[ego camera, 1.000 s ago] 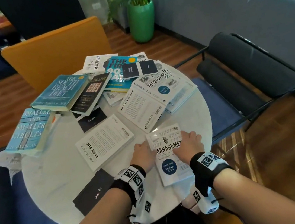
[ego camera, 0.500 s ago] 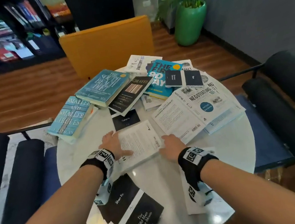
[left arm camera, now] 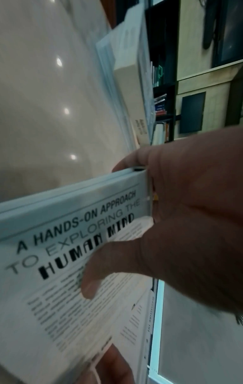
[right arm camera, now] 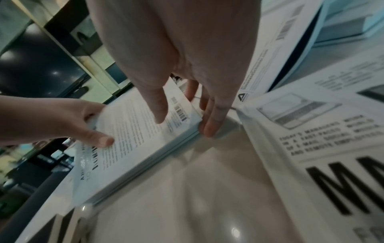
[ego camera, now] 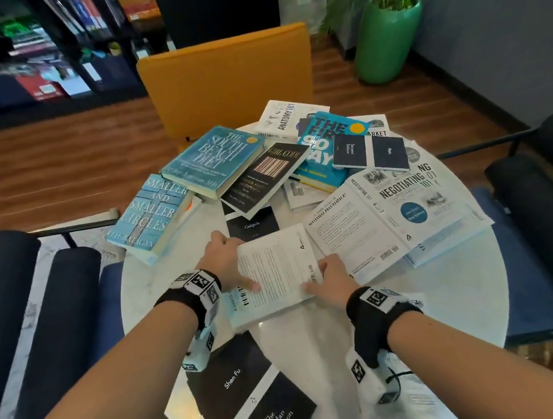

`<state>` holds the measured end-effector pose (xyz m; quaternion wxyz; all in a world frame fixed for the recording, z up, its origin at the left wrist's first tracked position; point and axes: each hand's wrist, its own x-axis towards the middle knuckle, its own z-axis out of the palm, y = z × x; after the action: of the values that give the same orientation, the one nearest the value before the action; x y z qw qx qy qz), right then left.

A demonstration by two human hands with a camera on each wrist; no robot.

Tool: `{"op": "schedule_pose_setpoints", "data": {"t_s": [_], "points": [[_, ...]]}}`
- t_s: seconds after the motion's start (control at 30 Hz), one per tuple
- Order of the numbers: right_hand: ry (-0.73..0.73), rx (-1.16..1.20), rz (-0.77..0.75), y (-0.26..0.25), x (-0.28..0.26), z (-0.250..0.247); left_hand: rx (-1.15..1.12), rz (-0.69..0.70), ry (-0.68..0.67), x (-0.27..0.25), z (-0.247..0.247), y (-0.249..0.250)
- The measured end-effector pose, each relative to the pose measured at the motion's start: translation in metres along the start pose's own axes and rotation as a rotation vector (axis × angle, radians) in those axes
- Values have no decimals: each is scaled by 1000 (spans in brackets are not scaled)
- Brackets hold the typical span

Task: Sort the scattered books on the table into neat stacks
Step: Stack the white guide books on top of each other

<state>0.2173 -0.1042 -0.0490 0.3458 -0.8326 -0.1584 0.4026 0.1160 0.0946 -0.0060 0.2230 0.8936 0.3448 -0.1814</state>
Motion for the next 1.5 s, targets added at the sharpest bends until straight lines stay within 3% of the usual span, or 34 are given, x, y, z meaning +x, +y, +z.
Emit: {"op": "schedule_pose_setpoints", "data": {"t_s": [0.2, 0.33, 0.4, 0.53, 0.6, 0.73, 0.8, 0.93, 1.03, 1.13, 1.27, 1.4, 1.5], "points": [[-72, 219, -45, -6, -17, -22, -152, 213, 134, -20, -24, 15], [49, 284, -119, 2, -36, -48, -259, 363, 282, -45, -33, 22], [67, 416, -96, 5, -46, -59, -247, 456, 391, -57, -31, 30], [83, 934, 63, 0, -65, -76, -198, 695, 536, -72, -24, 49], [65, 989, 131, 2, -73, -83, -160, 792, 568, -75, -19, 56], [-55, 931, 120, 20, -87, -88, -212, 864, 568, -80, -2, 67], [-29, 944, 110, 31, -96, -91, -246, 835, 565, -82, 7, 72], [166, 1041, 94, 61, -113, -95, -353, 654, 476, -85, 30, 88], [342, 1048, 96, 81, -129, -91, -617, 407, 227, -93, 53, 113], [451, 1014, 111, 96, -148, -82, -975, 112, -114, -98, 78, 135], [473, 1003, 181, 120, -166, -62, -734, 125, -188, -101, 111, 142], [485, 490, 146, 136, -178, -51, -533, 208, -179, -101, 144, 133], [477, 297, 130, 142, -177, -44, -469, 233, -156, -105, 153, 132]]}}
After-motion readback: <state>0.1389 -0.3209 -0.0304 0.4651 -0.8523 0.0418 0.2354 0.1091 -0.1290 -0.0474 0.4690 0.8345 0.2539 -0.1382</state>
